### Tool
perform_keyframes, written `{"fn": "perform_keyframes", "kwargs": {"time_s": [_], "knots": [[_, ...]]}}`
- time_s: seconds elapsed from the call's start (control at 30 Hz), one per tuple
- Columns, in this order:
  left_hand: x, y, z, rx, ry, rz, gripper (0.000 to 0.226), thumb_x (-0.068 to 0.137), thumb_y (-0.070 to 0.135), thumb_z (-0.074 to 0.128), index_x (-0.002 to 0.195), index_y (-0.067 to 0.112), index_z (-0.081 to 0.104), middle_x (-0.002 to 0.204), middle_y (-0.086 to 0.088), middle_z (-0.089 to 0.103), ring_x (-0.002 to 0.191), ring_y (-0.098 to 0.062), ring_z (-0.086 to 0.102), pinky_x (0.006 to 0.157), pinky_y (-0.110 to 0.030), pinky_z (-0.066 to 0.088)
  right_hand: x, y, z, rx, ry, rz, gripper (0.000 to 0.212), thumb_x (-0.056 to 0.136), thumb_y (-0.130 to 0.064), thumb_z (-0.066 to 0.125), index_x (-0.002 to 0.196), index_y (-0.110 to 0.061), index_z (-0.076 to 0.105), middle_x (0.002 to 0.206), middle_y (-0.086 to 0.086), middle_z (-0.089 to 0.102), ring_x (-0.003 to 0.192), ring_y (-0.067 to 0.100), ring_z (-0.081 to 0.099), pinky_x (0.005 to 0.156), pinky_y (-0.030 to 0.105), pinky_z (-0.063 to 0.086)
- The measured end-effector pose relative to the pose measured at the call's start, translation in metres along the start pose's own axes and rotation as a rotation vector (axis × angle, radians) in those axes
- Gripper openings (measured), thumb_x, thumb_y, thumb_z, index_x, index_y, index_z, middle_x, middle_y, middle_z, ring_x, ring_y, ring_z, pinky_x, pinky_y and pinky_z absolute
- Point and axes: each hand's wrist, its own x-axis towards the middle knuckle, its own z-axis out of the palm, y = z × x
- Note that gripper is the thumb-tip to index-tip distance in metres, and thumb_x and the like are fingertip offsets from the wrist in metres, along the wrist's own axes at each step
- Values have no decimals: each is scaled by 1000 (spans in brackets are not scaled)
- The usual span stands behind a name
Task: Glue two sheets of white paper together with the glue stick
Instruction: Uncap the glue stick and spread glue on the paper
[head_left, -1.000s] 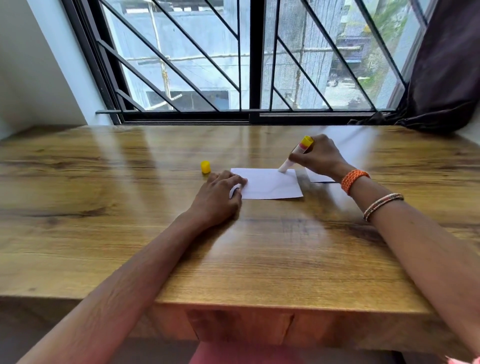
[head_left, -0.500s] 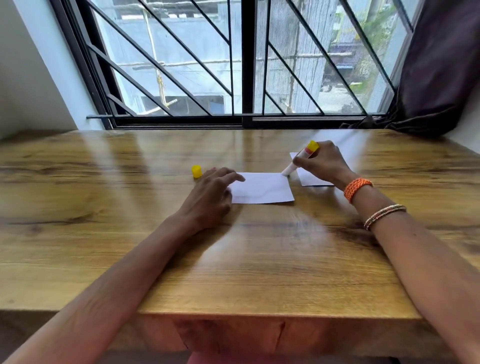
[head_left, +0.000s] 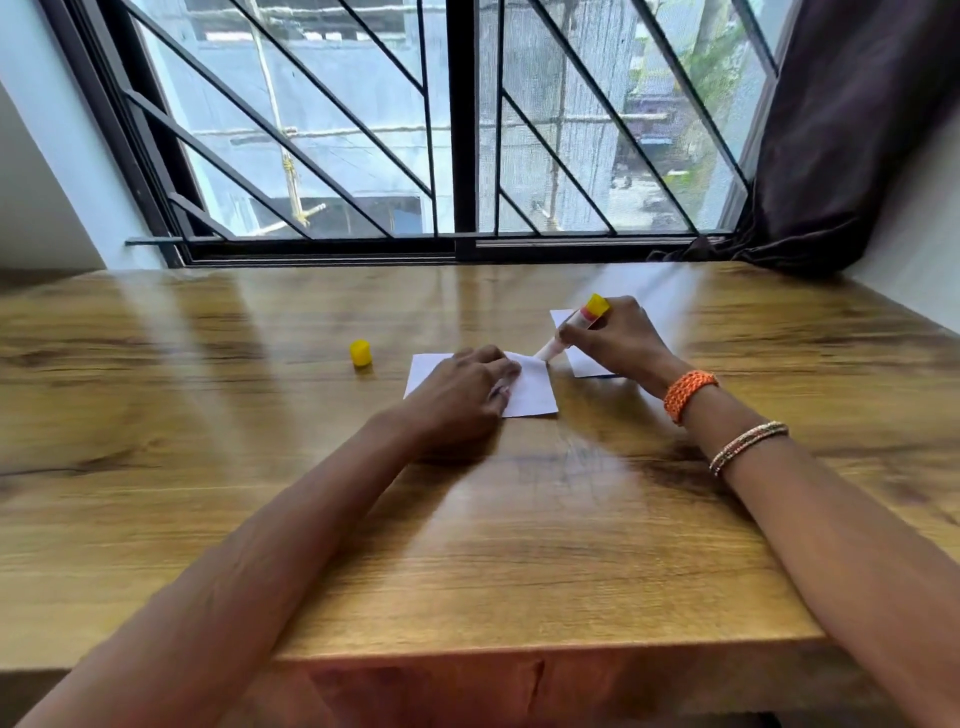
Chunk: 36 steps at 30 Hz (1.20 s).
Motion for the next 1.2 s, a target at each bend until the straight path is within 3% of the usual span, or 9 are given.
{"fn": "perform_keyframes", "kwargs": {"time_s": [0.1, 0.23, 0.47, 0.63, 0.97, 1.2], "knots": [[2, 0, 3, 63, -6, -5, 44, 94, 22, 40, 137, 17, 42, 134, -6, 46, 117, -29, 42, 96, -30, 27, -4, -3, 0, -29, -3, -5, 27, 73, -24, 69, 70, 2, 66, 59, 3, 50, 63, 18, 45, 66, 36, 35], [6, -1, 4, 112, -25, -35, 49, 92, 26, 37, 140, 23, 37, 136, -2, 43, 117, -26, 40, 98, -39, 31, -5, -4, -2, -50, 19, 0, 28, 74, -27, 67, 75, 1, 69, 62, 4, 51, 65, 17, 45, 69, 38, 35], [14, 4, 4, 135, -23, -50, 40, 89, 31, 39, 127, 25, 51, 128, -2, 45, 116, -27, 40, 91, -41, 29, 3, -2, -2, -52, 38, 21, 27, 74, -28, 69, 68, -2, 65, 61, 2, 53, 68, 20, 49, 70, 40, 39], [17, 3, 3, 119, -26, -72, 44, 90, 33, 39, 133, 30, 47, 132, 0, 44, 118, -25, 38, 92, -41, 25, 3, -4, -2, -51, 27, 20, 26, 74, -28, 69, 66, -4, 64, 58, 1, 50, 67, 20, 47, 68, 39, 38], [15, 4, 5, 131, -25, -88, 43, 91, 34, 36, 133, 32, 45, 133, 1, 42, 121, -25, 36, 97, -44, 23, -16, -10, -5, -42, 0, 30, 31, 75, -27, 66, 81, 3, 69, 65, 7, 53, 65, 18, 45, 69, 38, 35], [14, 5, 6, 161, -30, -104, 45, 91, 32, 36, 135, 34, 43, 136, 1, 40, 122, -26, 36, 100, -45, 20, -34, -15, -9, -35, -2, 36, 20, 73, -26, 65, 75, -9, 73, 73, 10, 68, 70, 18, 53, 82, 47, 49]]}}
